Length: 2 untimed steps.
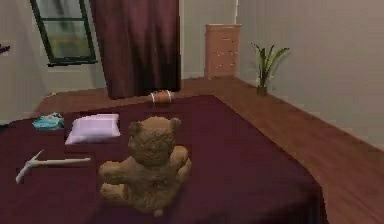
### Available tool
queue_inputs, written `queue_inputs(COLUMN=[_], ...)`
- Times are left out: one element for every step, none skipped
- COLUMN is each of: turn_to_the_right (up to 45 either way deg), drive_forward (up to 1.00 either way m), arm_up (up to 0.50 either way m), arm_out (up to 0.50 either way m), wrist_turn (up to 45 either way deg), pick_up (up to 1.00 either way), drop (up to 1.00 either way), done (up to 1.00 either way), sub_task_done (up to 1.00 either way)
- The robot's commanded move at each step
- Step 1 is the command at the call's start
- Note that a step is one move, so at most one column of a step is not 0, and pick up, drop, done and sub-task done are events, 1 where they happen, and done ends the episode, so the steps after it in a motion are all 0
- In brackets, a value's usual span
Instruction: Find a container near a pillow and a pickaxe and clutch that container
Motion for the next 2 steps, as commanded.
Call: queue_inputs(turn_to_the_right=[45.0, 24.0], drive_forward=[0.0, 0.0], arm_up=[0.0, 0.0], arm_out=[0.0, 0.0], wrist_turn=[0.0, 0.0], pick_up=[0.0, 0.0], drop=[0.0, 0.0], done=[0.0, 0.0], sub_task_done=[0.0, 0.0])
